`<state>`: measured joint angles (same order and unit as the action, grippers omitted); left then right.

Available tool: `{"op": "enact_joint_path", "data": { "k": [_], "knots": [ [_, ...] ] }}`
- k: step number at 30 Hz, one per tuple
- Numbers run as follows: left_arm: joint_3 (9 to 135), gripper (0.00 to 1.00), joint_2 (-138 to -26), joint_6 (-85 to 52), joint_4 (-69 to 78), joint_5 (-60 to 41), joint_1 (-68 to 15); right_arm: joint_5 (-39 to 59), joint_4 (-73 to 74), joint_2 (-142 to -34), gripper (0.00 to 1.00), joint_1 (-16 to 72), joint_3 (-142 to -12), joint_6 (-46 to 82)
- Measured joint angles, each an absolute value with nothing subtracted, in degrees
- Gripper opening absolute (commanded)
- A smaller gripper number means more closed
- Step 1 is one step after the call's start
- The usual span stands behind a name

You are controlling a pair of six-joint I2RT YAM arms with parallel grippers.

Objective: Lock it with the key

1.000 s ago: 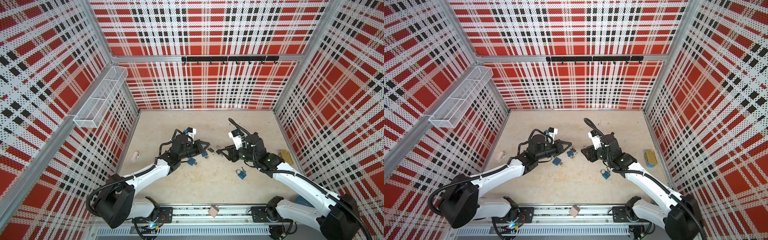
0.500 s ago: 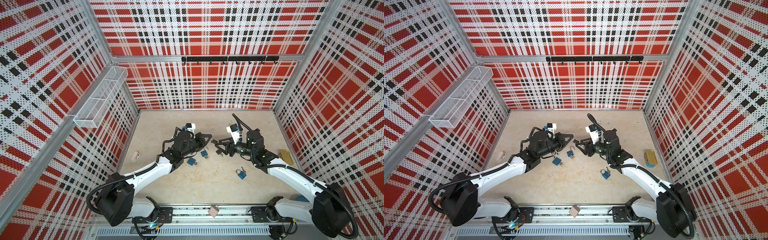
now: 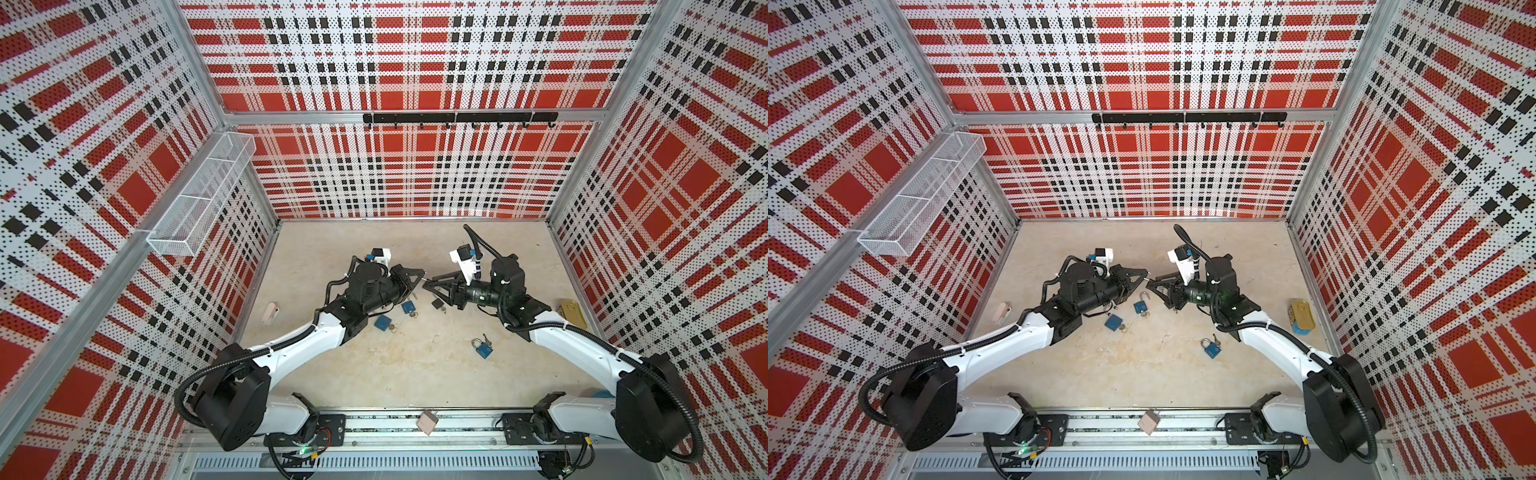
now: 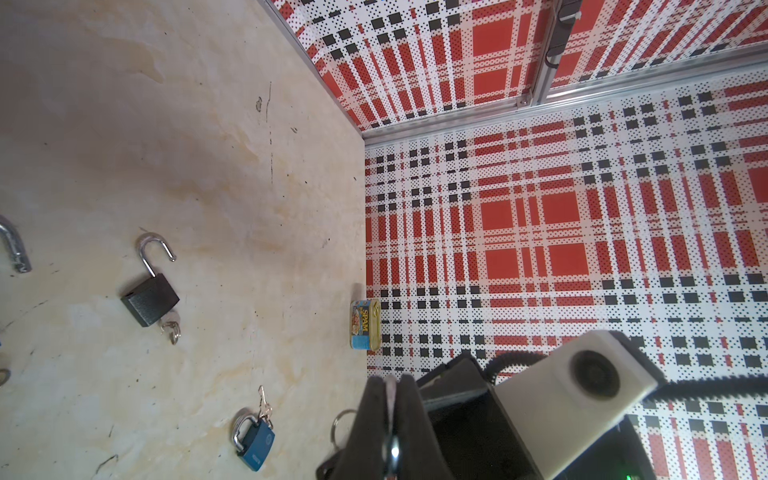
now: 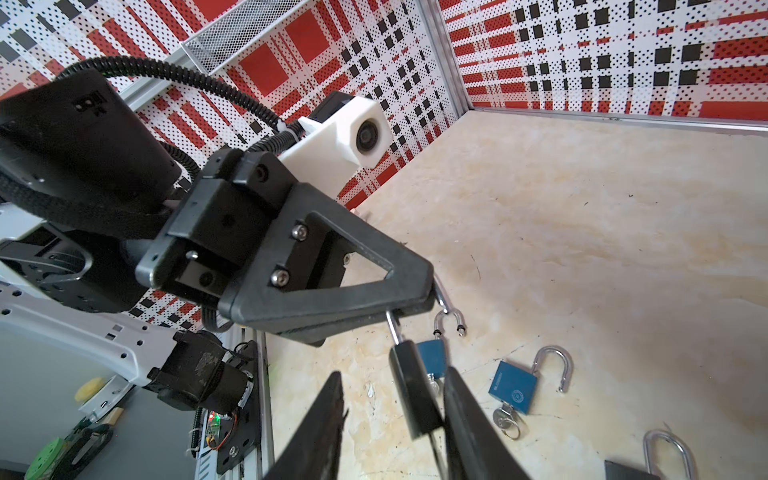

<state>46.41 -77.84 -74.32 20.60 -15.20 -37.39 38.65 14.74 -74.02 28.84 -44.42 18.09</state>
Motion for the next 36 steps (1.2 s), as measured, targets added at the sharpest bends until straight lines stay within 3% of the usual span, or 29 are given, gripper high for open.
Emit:
{"op": "enact_joint_path", "data": {
  "k": [10,17,21,29,31,33,36],
  "knots": [
    [47.33,0.0,-78.41,-75.2,21.65,-16.16,-37.39,40.01,14.98,-76.01,0.28,28.84,-45.65,18.55],
    [47.35,0.0,-78.43,-75.29,22.31,-16.34,-37.34,40.29,15.22,-76.23,0.26,28.77,-45.95,18.87],
    [47.35,0.0,-78.43,-75.53,22.55,-16.6,-37.19,40.69,15.25,-76.23,0.17,28.77,-45.95,18.96],
    [47.35,0.0,-78.43,-75.88,22.72,-17.32,-36.75,41.98,15.46,-76.23,0.16,28.84,-45.95,18.98],
    [47.35,0.0,-78.43,-75.9,22.72,-17.34,-36.69,42.0,15.46,-76.23,0.12,28.84,-45.98,19.0],
    [47.33,0.0,-78.43,-75.96,22.74,-17.34,-36.67,42.02,15.46,-76.23,0.01,28.84,-45.95,19.0],
    [47.31,0.0,-78.39,-76.03,22.72,-17.34,-36.6,42.02,15.46,-76.23,0.0,28.84,-45.98,19.0]
  ]
}}
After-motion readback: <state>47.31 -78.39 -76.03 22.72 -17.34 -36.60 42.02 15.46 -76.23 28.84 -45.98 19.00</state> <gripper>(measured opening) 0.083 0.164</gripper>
